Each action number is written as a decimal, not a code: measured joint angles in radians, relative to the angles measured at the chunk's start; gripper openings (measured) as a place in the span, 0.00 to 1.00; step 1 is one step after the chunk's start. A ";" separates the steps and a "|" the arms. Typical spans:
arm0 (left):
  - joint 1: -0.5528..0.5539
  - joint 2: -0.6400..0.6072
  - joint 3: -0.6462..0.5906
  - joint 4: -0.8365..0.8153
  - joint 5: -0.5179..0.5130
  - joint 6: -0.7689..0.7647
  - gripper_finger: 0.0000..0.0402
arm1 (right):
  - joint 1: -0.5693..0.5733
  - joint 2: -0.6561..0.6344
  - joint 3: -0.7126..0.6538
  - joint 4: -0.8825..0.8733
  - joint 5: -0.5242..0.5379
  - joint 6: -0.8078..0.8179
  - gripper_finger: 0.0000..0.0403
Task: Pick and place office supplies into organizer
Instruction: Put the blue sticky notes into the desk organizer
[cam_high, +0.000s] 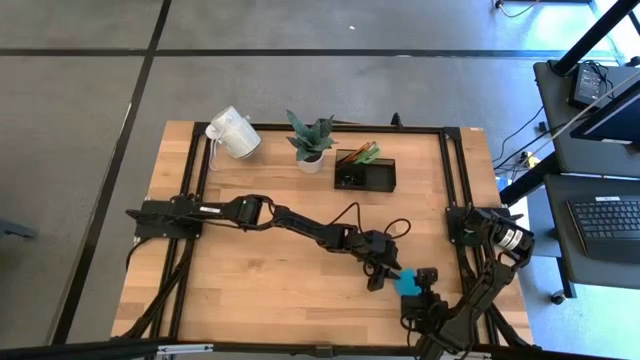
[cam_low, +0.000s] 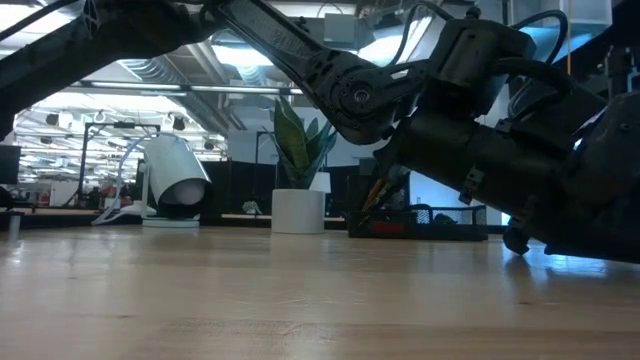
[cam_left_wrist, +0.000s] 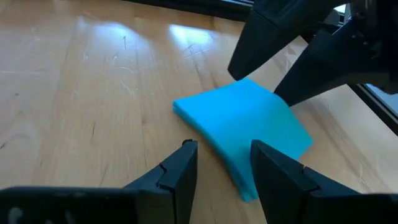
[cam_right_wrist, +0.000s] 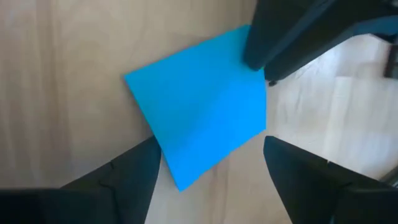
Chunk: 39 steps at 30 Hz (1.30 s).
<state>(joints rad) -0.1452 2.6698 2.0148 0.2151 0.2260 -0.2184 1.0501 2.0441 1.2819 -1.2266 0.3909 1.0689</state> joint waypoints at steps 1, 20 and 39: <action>0.000 0.000 0.000 0.000 0.000 0.000 0.35 | 0.000 0.000 -0.001 0.000 0.014 0.001 0.71; 0.002 -0.002 0.000 -0.063 -0.012 0.010 0.21 | -0.003 0.092 0.010 -0.001 0.175 0.054 0.70; 0.002 -0.004 0.000 -0.095 0.016 -0.005 0.13 | -0.011 0.108 0.050 -0.099 0.162 0.158 0.40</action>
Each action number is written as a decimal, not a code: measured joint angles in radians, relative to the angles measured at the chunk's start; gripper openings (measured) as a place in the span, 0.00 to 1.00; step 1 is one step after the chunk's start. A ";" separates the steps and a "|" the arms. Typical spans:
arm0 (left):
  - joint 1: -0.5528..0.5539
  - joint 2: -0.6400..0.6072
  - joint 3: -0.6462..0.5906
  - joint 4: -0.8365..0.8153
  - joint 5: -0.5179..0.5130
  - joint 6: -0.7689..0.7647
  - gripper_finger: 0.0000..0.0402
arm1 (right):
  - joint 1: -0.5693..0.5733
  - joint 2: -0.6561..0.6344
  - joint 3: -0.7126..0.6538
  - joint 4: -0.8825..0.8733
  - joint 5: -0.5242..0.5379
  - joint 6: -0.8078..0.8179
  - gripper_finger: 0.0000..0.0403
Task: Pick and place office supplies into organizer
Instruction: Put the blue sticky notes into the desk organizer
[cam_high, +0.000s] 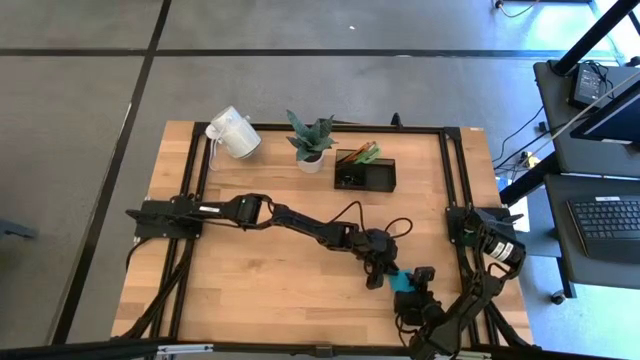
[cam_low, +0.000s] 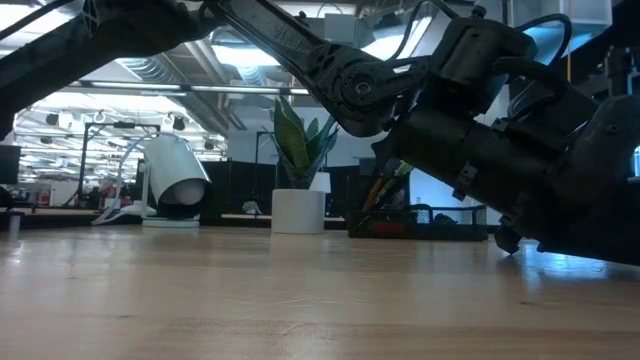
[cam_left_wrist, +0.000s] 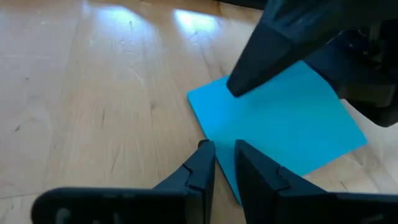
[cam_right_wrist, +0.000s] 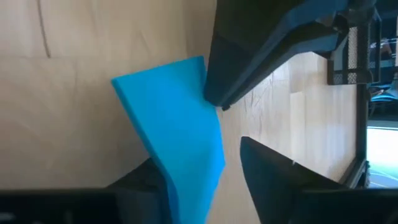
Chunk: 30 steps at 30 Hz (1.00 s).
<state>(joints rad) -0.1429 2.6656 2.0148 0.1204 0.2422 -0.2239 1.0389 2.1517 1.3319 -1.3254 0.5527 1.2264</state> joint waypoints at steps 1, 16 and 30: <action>0.000 0.000 0.000 0.000 0.000 0.002 0.13 | 0.000 0.000 0.001 0.005 0.000 -0.001 0.38; 0.016 -0.001 -0.001 0.003 0.005 -0.017 0.13 | 0.001 -0.003 0.064 0.011 0.003 -0.029 0.22; 0.044 -0.053 -0.007 -0.106 0.071 0.067 0.14 | 0.002 -0.005 0.067 -0.030 -0.005 0.060 0.03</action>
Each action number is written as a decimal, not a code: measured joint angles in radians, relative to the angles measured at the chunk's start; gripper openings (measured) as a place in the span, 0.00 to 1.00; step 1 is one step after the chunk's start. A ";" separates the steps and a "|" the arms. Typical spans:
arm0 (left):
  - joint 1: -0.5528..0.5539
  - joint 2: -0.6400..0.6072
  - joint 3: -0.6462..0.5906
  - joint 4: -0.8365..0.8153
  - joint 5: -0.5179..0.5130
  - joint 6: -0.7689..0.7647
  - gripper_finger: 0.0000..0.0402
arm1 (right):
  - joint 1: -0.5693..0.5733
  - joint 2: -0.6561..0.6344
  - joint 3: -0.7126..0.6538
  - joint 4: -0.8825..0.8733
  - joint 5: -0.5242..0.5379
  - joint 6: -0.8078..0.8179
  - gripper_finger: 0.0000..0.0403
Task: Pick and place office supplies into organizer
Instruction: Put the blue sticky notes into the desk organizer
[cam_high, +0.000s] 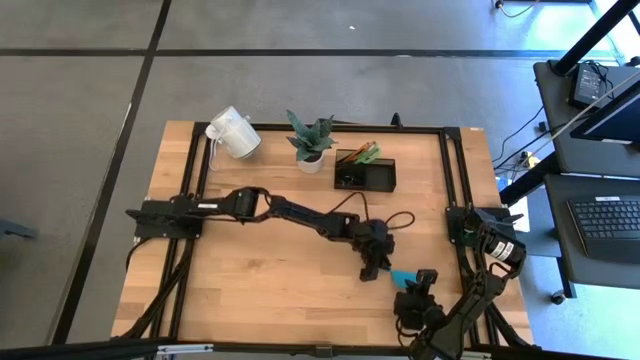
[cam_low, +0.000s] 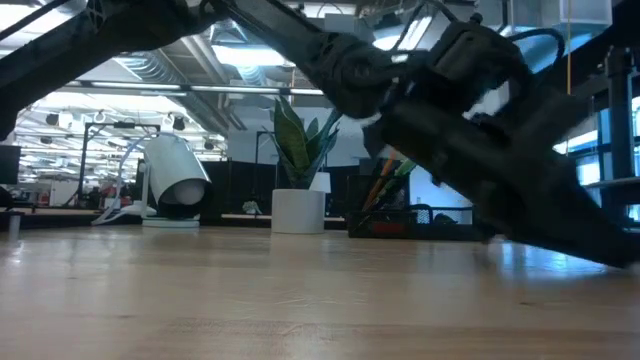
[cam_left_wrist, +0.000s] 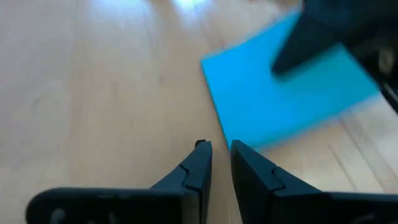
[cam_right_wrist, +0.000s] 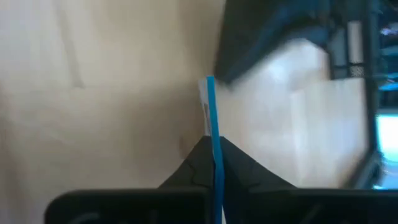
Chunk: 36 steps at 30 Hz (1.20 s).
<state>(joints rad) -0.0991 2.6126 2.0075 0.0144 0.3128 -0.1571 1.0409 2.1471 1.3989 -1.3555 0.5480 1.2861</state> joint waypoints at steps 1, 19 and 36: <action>0.007 -0.017 0.000 -0.049 0.015 0.017 0.14 | 0.000 0.000 0.005 -0.025 -0.001 0.014 0.02; 0.097 -0.396 -0.055 -0.580 0.001 0.220 0.13 | -0.128 -0.047 0.019 -0.213 0.120 0.174 0.02; 0.073 -1.482 -1.202 0.046 -0.470 0.056 0.09 | -0.307 -0.254 -0.061 -0.204 0.275 0.080 0.02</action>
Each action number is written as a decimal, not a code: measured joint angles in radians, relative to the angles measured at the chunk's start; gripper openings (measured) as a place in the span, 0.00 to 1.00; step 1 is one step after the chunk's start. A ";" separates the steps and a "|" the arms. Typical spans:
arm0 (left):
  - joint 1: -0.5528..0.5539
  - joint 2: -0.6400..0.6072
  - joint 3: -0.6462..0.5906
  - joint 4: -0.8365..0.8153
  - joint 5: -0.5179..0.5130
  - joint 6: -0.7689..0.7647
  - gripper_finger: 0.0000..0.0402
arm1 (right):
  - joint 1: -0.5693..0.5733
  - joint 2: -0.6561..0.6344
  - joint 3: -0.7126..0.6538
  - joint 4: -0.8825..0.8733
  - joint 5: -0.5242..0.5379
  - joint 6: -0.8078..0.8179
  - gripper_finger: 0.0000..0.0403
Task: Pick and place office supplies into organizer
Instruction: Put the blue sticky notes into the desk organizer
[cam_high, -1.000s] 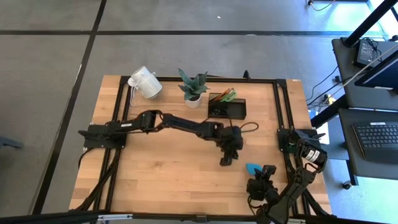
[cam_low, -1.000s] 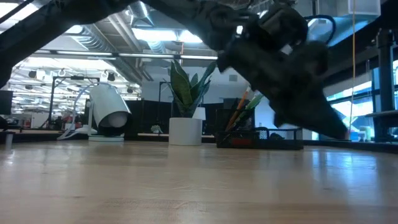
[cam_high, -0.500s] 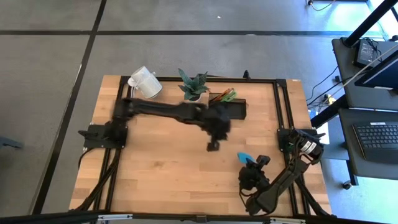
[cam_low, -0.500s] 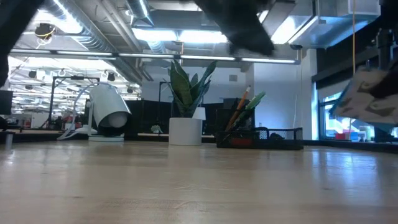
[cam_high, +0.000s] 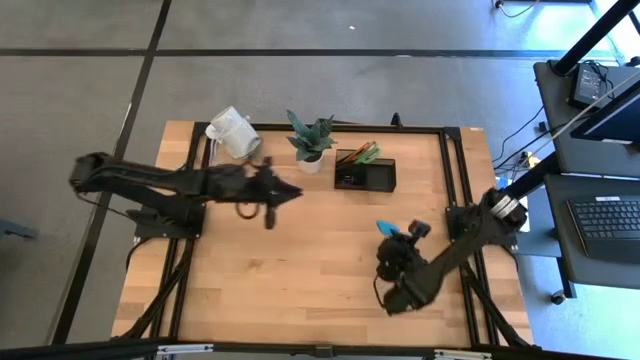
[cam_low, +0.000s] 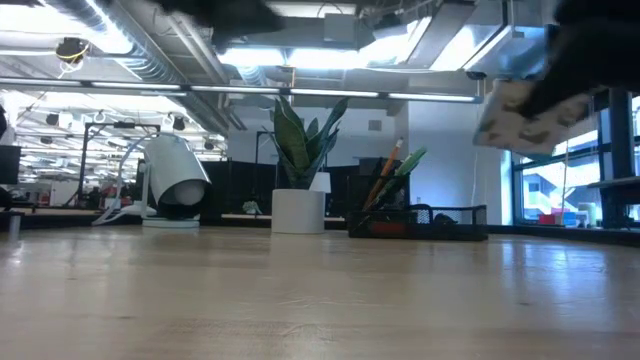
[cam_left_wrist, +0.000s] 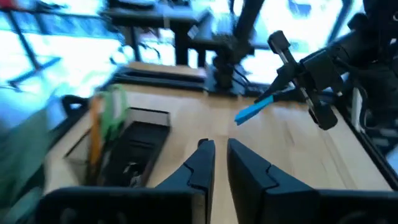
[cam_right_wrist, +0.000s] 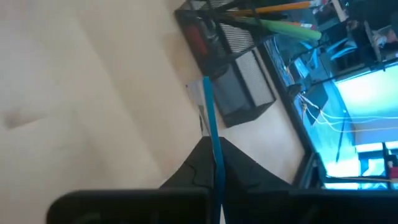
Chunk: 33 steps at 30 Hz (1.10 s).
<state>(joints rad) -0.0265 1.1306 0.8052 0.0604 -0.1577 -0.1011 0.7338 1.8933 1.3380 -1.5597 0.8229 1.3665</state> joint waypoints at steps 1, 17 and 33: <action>-0.003 -0.049 -0.062 0.043 -0.022 -0.018 0.09 | -0.025 -0.021 0.000 0.001 -0.001 -0.033 0.02; -0.024 -0.474 -0.576 0.255 -0.141 -0.080 0.09 | -0.507 -0.412 -0.092 0.395 -0.055 -0.961 0.02; -0.024 -0.487 -0.587 0.214 -0.142 -0.031 0.09 | -0.817 -0.437 -0.465 0.965 -0.131 -1.518 0.02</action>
<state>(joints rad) -0.0509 0.6434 0.2180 0.2742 -0.2993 -0.1322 -0.0828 1.4559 0.8732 -0.5949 0.6916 -0.1515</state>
